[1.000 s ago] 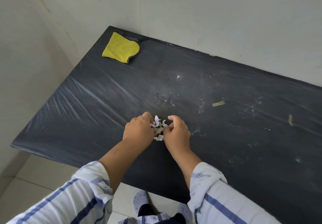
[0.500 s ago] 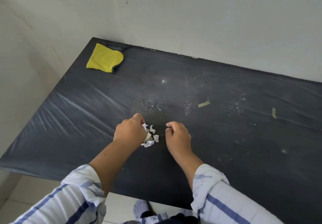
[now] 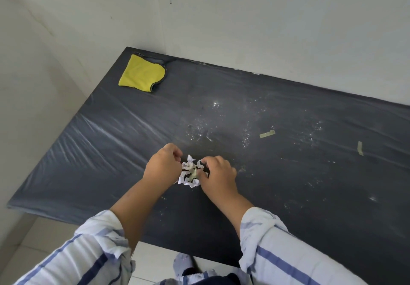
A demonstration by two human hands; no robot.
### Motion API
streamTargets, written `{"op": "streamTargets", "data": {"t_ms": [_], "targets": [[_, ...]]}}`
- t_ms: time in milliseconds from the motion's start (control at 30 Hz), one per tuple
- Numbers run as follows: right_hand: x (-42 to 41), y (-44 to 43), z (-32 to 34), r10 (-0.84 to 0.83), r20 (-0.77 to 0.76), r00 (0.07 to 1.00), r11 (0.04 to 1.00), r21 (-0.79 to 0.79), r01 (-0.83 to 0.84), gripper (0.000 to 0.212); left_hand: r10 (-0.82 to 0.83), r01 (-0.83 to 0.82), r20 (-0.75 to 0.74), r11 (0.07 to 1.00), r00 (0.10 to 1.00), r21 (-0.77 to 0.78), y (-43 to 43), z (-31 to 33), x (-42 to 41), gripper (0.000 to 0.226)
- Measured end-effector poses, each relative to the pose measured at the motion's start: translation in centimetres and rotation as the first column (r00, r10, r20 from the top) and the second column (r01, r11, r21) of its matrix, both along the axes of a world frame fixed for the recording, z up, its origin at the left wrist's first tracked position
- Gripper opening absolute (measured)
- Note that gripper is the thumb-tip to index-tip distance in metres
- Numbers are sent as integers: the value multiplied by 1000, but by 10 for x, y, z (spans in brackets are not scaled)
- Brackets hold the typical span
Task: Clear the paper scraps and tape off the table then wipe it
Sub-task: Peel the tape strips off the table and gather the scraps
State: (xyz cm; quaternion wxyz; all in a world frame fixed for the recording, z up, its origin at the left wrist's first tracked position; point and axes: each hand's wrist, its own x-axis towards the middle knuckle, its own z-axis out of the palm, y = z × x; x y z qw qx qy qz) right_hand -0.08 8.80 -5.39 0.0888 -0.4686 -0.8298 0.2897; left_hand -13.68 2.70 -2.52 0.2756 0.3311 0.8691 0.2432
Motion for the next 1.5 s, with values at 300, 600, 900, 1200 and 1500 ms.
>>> {"op": "streamTargets", "data": {"t_ms": [300,600,900,1200,1500], "targets": [[36,19,-3,-134,40,990,989,72,130,26,-252,297,-267,944,930,145,26,-2,48,35],[103,73,-3,-246,86,965,965,112,236,27,-533,540,-179,842,827,-15,89,-23,116,49],[135,143,-13,-150,52,987,978,153,141,24,-342,364,-248,930,906,47,152,-40,135,45],[137,185,-28,-49,43,998,961,275,35,24,-288,339,-298,931,910,137,206,-48,137,31],[137,188,-34,-76,41,996,959,277,62,37,-590,589,-249,803,768,-86,246,-24,126,29]]}}
